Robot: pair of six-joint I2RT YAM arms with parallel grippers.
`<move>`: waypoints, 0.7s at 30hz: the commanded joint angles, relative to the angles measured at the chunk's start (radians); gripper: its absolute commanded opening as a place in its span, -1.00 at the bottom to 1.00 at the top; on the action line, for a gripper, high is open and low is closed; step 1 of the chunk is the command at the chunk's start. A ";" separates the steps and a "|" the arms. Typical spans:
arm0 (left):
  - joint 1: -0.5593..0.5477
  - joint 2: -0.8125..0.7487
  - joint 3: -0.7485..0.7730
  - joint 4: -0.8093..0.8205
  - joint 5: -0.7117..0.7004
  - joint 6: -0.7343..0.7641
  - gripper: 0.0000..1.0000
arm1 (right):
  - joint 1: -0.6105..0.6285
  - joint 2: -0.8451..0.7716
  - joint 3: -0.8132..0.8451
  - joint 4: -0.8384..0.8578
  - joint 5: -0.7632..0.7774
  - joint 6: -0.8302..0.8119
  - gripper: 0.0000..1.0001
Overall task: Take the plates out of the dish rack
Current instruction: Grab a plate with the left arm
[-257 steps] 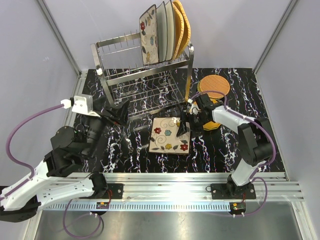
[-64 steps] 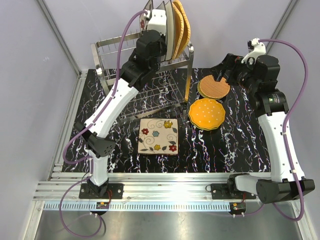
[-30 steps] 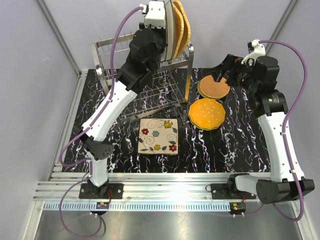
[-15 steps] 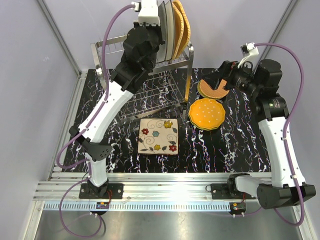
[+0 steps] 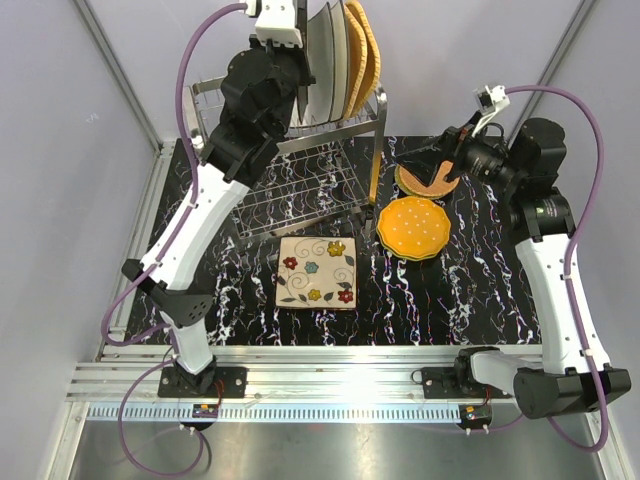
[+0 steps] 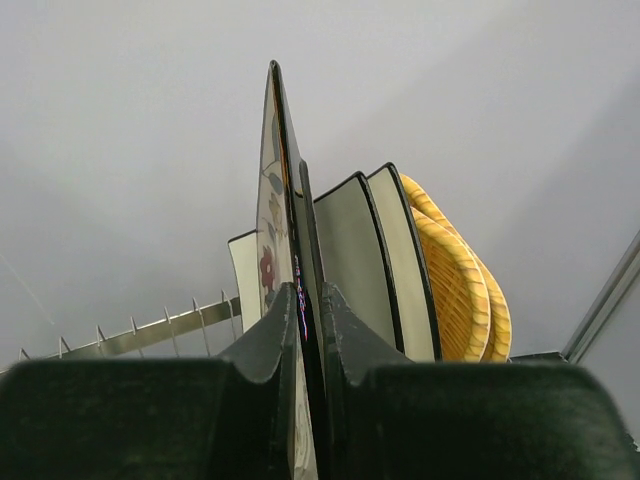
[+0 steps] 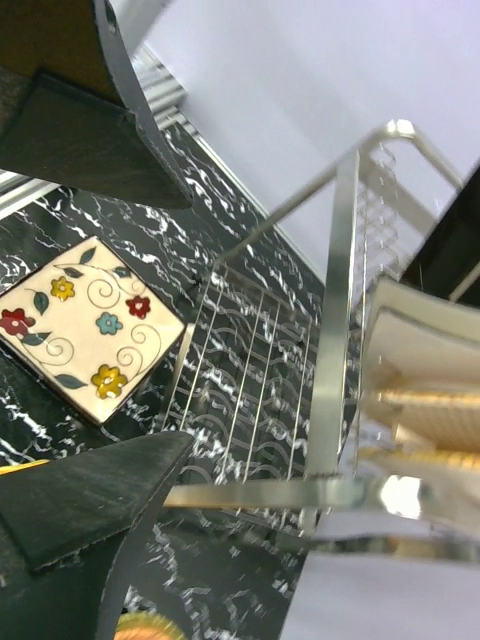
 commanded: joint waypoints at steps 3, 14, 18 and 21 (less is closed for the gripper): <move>0.024 -0.111 -0.010 0.233 0.225 0.056 -1.00 | -0.004 -0.006 -0.022 0.134 -0.135 -0.008 0.99; 0.044 -0.111 -0.031 0.226 0.249 -0.001 -1.00 | 0.000 0.031 -0.041 0.320 -0.288 0.049 1.00; 0.045 -0.104 -0.035 0.186 0.227 -0.030 -1.00 | 0.000 0.062 -0.003 0.312 -0.279 0.027 0.99; 0.044 -0.099 -0.057 0.163 0.204 -0.035 -1.00 | 0.001 0.059 -0.005 0.297 -0.268 0.018 0.99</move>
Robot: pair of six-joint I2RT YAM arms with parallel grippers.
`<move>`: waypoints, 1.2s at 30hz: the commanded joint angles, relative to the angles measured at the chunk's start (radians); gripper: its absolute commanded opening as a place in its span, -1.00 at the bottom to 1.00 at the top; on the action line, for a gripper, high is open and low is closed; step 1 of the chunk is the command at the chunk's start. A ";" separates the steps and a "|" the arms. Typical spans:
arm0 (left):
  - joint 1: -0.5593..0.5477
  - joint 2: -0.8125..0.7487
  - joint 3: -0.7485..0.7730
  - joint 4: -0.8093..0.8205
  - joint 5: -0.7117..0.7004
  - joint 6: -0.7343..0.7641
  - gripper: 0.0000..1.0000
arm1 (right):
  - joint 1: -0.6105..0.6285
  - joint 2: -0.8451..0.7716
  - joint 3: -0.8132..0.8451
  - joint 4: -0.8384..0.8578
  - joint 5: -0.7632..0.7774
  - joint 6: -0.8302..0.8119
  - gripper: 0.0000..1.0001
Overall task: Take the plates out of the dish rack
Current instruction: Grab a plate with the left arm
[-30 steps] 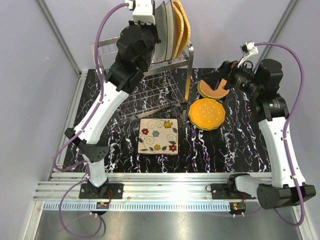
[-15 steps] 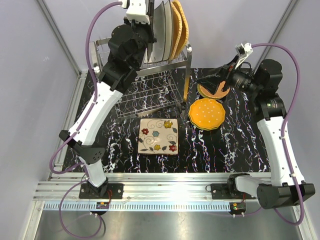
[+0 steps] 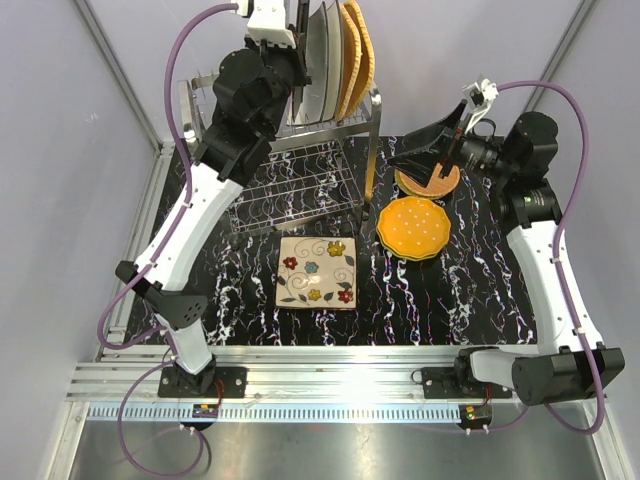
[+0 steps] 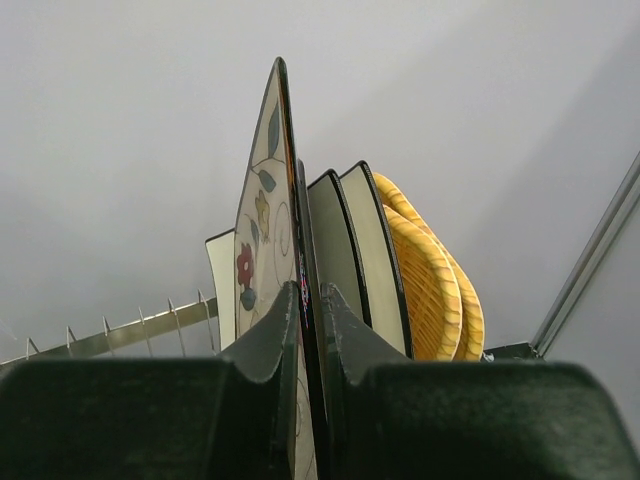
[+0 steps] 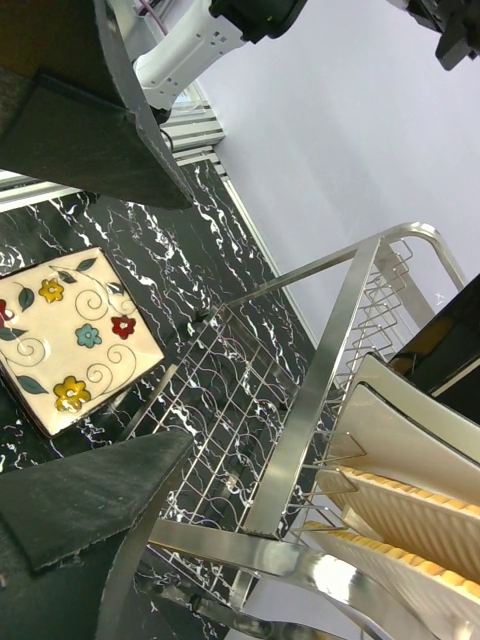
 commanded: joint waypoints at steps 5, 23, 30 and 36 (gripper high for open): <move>0.004 -0.070 -0.061 0.139 0.047 0.003 -1.00 | -0.001 -0.019 0.004 0.012 -0.013 -0.021 0.99; -0.040 -0.016 -0.109 0.081 -0.086 -0.058 -1.00 | -0.001 -0.048 -0.024 -0.023 0.017 -0.026 1.00; -0.040 -0.004 -0.107 0.005 -0.069 -0.109 -0.97 | -0.001 -0.056 -0.031 -0.023 0.029 -0.023 0.99; -0.040 0.024 -0.080 -0.051 -0.043 -0.134 -0.95 | -0.001 -0.062 -0.041 -0.018 0.033 -0.017 0.99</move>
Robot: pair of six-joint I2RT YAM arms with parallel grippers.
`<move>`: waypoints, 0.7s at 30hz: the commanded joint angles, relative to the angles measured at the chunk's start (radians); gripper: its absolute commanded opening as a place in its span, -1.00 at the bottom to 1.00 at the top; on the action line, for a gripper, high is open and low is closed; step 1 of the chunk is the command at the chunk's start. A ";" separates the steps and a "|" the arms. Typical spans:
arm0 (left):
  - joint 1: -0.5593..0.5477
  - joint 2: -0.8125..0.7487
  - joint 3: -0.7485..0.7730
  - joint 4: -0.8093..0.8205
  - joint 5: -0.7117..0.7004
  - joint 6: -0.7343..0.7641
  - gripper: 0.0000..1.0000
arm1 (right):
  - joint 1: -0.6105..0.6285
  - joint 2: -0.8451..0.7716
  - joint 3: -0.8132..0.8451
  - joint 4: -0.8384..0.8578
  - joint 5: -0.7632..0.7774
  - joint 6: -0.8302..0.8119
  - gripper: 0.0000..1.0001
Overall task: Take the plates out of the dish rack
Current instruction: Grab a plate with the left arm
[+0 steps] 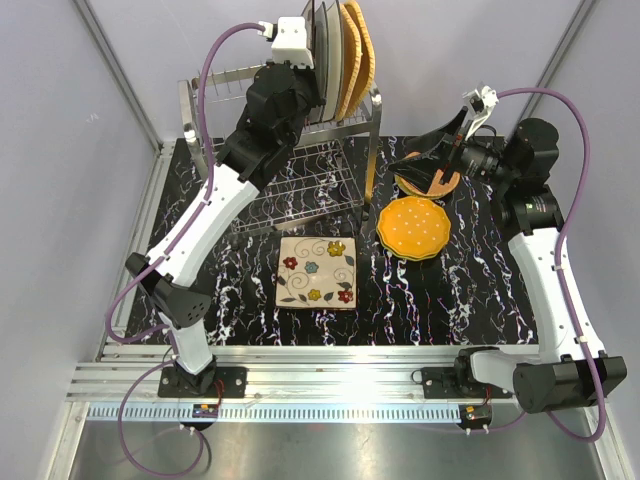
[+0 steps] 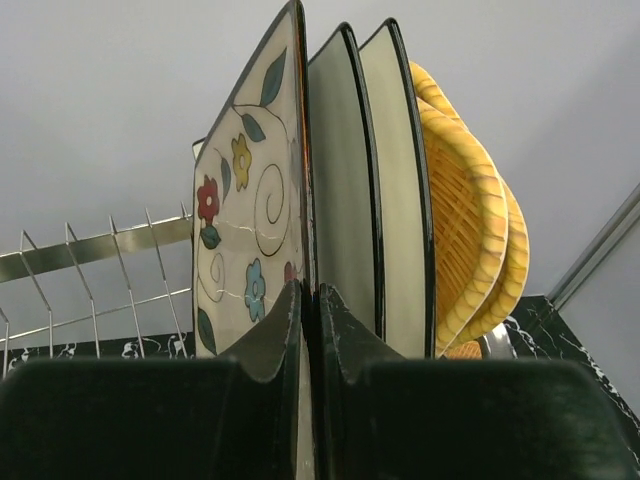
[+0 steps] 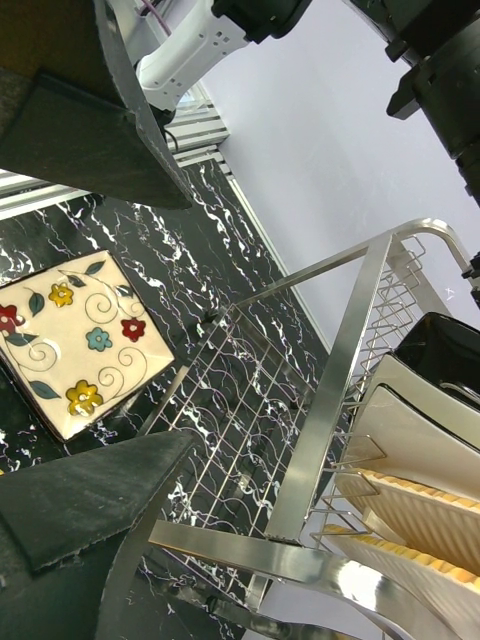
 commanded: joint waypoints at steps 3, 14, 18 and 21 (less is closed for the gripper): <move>-0.009 0.014 0.040 -0.020 0.065 -0.056 -0.91 | -0.002 -0.034 -0.012 0.016 0.022 -0.002 1.00; -0.006 0.003 0.079 0.032 0.136 -0.111 -0.18 | -0.002 -0.050 -0.022 -0.004 0.028 -0.014 0.99; -0.006 -0.016 0.093 0.061 0.179 -0.114 -0.07 | -0.001 -0.047 -0.018 -0.005 0.027 -0.014 1.00; -0.005 -0.065 0.063 0.101 0.214 -0.085 0.13 | -0.002 -0.048 -0.015 -0.010 0.025 -0.015 0.99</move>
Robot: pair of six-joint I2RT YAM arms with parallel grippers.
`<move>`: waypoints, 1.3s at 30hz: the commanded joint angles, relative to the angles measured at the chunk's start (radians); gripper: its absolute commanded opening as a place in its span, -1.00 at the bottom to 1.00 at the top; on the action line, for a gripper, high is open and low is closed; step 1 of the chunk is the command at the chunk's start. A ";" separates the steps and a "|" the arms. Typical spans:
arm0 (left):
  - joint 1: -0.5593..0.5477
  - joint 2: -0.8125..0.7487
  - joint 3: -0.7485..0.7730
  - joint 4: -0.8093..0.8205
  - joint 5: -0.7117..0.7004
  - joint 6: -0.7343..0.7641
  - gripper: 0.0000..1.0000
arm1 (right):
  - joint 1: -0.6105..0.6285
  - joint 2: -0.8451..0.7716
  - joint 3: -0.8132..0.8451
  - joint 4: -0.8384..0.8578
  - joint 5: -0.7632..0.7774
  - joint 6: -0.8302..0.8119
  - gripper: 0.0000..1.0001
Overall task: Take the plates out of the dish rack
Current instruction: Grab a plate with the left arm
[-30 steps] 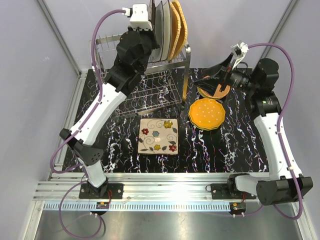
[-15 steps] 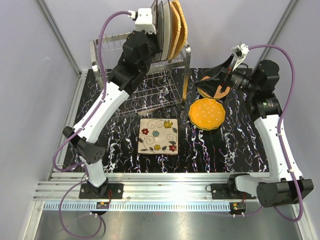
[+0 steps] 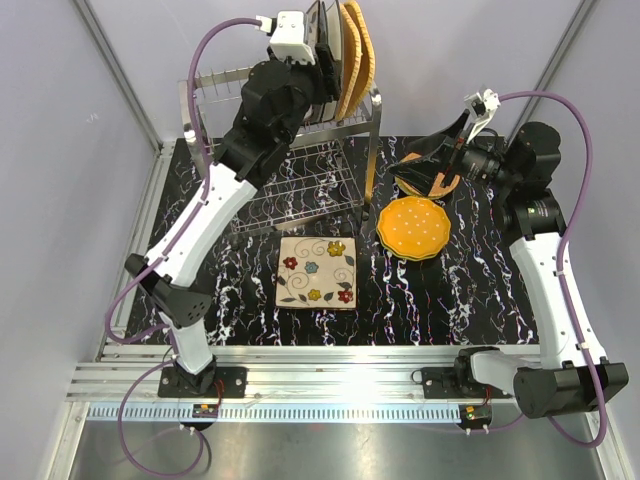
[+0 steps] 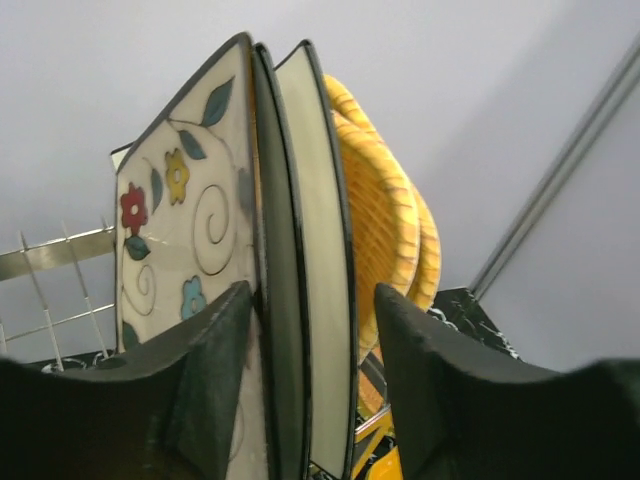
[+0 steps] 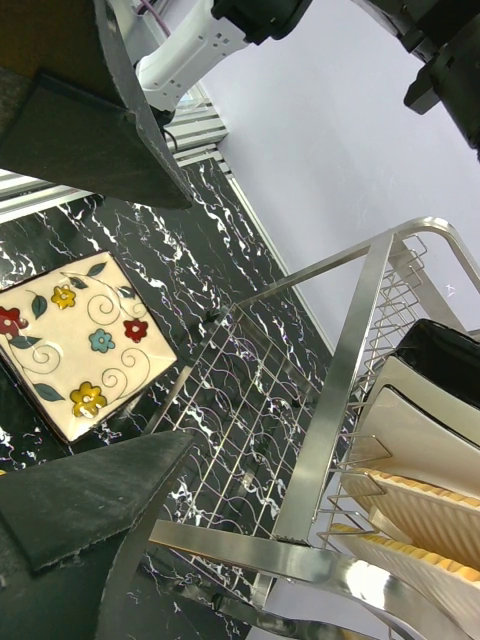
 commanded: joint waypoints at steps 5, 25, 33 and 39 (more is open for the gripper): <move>0.020 -0.228 -0.164 0.123 0.178 0.110 0.55 | -0.001 -0.020 -0.001 -0.004 0.009 -0.023 0.99; 0.126 -0.497 -0.881 0.525 0.513 0.462 0.53 | -0.001 -0.012 -0.003 -0.073 0.014 -0.079 0.99; 0.126 -0.425 -0.841 0.562 0.496 0.518 0.47 | -0.002 -0.026 -0.014 -0.086 0.025 -0.093 0.99; 0.126 -0.417 -0.834 0.565 0.466 0.546 0.34 | -0.002 -0.023 -0.014 -0.089 0.031 -0.097 1.00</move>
